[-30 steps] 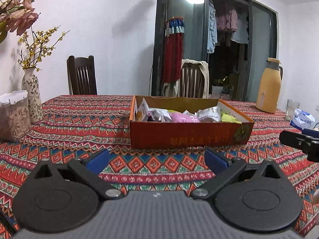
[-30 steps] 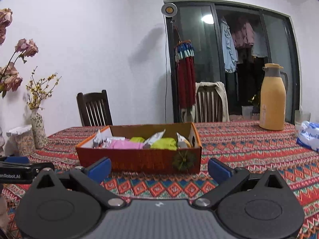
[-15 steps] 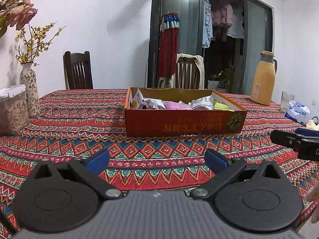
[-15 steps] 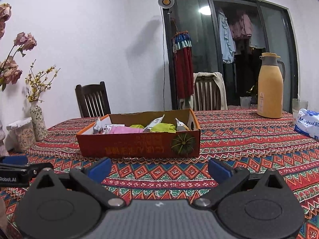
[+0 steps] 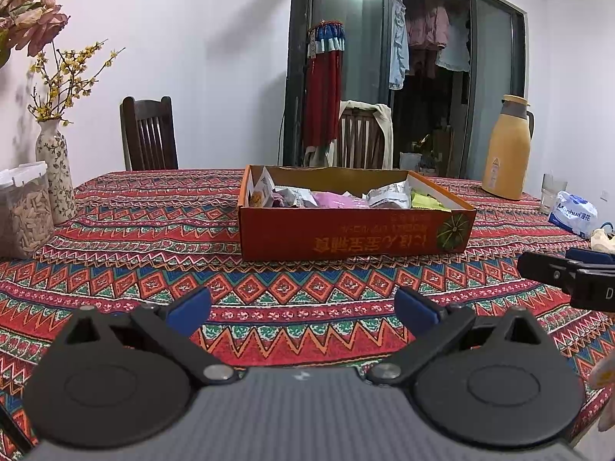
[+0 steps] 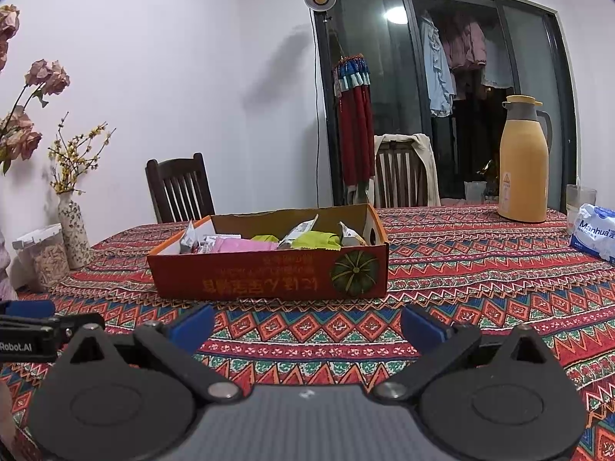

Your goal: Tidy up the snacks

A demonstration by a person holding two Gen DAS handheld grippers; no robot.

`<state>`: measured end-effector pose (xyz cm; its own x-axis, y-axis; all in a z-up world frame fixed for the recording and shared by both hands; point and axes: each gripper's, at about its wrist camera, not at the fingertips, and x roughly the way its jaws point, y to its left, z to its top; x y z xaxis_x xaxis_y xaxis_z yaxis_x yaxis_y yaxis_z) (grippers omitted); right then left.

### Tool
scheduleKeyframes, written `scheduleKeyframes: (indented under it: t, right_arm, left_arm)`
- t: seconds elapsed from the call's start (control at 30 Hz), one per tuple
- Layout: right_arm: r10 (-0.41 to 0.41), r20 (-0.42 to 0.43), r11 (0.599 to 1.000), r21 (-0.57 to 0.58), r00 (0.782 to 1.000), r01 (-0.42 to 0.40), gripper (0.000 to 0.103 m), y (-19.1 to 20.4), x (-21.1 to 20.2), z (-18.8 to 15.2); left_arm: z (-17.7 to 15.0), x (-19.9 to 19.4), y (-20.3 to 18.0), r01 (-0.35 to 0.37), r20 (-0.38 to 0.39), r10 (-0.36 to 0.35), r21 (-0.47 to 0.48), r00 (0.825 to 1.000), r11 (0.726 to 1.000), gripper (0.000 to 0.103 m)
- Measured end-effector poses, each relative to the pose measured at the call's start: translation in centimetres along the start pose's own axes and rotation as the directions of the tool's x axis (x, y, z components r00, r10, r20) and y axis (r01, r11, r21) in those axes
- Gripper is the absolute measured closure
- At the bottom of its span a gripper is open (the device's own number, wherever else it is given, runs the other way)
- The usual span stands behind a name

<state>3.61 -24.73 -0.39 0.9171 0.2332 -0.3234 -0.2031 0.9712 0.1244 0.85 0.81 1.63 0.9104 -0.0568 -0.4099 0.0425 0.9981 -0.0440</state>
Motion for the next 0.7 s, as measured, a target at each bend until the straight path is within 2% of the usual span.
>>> scheduleKeyframes:
  t: [0.7]
  right_arm:
    - [0.0, 0.0, 1.0, -0.001, 1.0, 0.0, 0.0, 0.0, 0.0, 0.05]
  left_arm:
    - [-0.07, 0.01, -0.03, 0.003, 0.004, -0.003, 0.002, 1.0, 1.0, 0.0]
